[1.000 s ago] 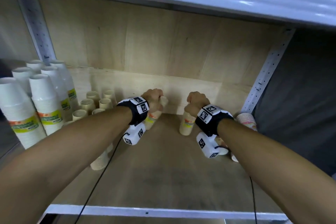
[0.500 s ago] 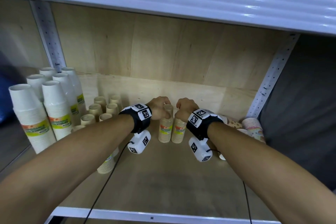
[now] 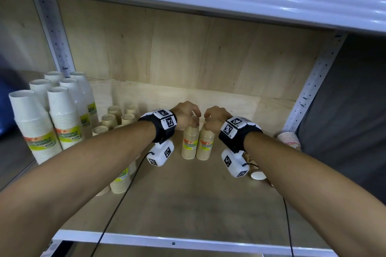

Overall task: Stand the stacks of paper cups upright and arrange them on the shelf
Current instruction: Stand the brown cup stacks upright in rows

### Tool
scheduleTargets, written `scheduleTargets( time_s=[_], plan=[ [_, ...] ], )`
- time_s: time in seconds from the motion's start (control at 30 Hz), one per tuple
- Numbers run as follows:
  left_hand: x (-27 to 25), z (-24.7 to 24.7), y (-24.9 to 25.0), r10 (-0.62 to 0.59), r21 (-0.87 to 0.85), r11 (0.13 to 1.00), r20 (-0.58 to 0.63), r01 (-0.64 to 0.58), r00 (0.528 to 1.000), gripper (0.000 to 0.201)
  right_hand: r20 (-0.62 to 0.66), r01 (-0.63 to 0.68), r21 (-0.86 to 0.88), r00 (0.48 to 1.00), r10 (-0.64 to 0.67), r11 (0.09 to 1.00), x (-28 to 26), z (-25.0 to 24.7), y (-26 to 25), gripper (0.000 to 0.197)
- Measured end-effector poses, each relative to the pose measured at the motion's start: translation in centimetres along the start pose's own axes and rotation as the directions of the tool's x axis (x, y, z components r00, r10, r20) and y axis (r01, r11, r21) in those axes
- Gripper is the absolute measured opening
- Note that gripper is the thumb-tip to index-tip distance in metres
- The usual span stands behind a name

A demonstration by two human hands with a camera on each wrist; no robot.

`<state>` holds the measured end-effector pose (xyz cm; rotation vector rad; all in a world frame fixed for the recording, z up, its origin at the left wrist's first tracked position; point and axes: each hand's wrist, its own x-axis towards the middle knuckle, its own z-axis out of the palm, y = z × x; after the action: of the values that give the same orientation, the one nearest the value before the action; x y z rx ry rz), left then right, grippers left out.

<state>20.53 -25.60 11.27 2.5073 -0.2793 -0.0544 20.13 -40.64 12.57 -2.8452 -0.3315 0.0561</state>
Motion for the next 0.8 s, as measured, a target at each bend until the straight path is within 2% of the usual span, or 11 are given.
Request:
scheduleTargets(
  time_s=[0.27, 0.43, 0.53, 0.73, 0.8],
  plan=[
    [-0.5, -1.2, 0.8, -0.022, 0.185, 0.983, 0.091, 0.005, 0.996, 0.037, 0.054, 0.040, -0.064, 0.998, -0.037, 0.997, -0.4, -0.8, -0.8, 0.039],
    [-1.7, -2.6, 1.1, -0.107, 0.176, 0.982, 0.179, 0.075, 0.978, 0.036, 0.162, 0.064, -0.102, 0.986, -0.047, 0.993, -0.9, -1.3, -2.2, 0.042],
    [-3.2, -3.9, 1.5, -0.142, 0.200, 0.975, 0.226, 0.096, 0.964, 0.034, 0.216, 0.076, -0.119, 0.975, -0.049, 0.990, -1.4, -1.6, -3.3, 0.029],
    [-7.1, -6.8, 1.7, -0.240, 0.289, 0.945, 0.304, 0.151, 0.922, 0.033, 0.350, 0.122, -0.085, 0.933, -0.085, 0.989, -2.3, -2.2, -7.2, 0.047],
    [-8.7, -7.7, 1.6, -0.255, 0.286, 0.944, 0.308, 0.166, 0.917, 0.034, 0.396, 0.153, -0.062, 0.911, -0.116, 0.986, -2.9, -2.3, -8.8, 0.044]
  ],
)
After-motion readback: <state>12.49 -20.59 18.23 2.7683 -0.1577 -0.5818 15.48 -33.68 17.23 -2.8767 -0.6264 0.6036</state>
